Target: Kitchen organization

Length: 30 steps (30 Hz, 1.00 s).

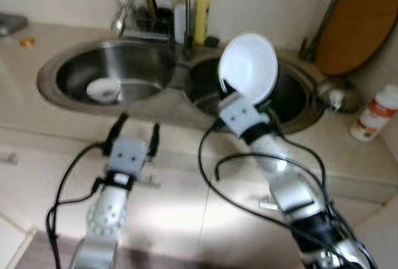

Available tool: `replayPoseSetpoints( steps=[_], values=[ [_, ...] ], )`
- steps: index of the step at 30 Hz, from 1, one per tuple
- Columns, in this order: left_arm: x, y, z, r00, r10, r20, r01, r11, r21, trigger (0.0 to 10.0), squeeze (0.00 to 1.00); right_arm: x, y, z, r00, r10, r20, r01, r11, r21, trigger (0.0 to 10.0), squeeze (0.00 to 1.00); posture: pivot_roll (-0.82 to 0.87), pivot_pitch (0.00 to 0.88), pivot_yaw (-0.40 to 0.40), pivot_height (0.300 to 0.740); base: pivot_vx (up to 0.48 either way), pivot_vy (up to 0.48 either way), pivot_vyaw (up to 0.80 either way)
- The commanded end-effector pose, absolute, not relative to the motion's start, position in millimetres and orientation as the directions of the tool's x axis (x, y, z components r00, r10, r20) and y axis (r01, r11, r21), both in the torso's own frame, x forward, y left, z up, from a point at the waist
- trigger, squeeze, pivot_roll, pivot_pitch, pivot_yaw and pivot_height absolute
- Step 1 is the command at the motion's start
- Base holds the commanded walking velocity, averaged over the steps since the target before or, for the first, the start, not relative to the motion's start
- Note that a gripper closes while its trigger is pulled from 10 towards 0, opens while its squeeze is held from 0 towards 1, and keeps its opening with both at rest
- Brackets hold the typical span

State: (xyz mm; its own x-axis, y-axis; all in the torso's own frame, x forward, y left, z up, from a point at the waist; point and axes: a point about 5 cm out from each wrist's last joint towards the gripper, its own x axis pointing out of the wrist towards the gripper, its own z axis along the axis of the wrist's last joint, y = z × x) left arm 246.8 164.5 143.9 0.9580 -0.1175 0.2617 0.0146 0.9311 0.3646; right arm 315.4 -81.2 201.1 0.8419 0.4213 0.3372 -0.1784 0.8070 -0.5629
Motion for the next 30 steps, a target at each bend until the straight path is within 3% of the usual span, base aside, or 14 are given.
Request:
replayPoseSetpoints(
  steps=[1, 10, 14, 18, 30],
  values=[
    [246, 156, 146, 0.950, -0.148, 0.275, 0.041, 0.933, 0.358, 10.0, 0.00, 321, -92, 201, 0.868, 0.380, 0.320, -0.169, 0.832, -0.529, 10.0, 0.00, 0.13, 0.000, -0.051, 0.740, 0.277, 0.000, 0.00],
    [247, 155, 145, 0.951, -0.149, 0.272, 0.043, 0.932, 0.359, 10.0, 0.00, 327, -93, 199, 0.890, 0.374, 0.259, -0.227, 0.858, -0.460, 10.0, 0.00, 0.12, 0.000, -0.050, 0.740, 0.212, 0.000, 0.00],
    [248, 155, 145, 0.953, -0.142, 0.267, 0.038, 0.932, 0.360, 10.0, 0.00, 332, -92, 199, 0.904, 0.384, 0.190, -0.309, 0.892, -0.330, 10.0, 0.00, 0.13, 0.000, -0.050, 0.740, 0.000, 0.000, 0.00],
    [248, 155, 145, 0.953, -0.143, 0.266, 0.040, 0.932, 0.360, 10.0, 0.00, 335, -90, 201, 0.893, 0.418, 0.167, -0.340, 0.869, -0.359, 10.0, 0.00, 0.12, 0.000, -0.049, 0.740, 0.000, 0.000, 0.00],
    [251, 155, 146, 0.950, -0.143, 0.276, 0.035, 0.932, 0.360, 10.0, 0.00, 365, -74, 194, 0.806, 0.571, -0.157, -0.586, 0.730, -0.352, 10.0, 0.00, 0.13, 0.000, -0.044, 0.740, 0.000, 0.000, 0.00]
  ],
)
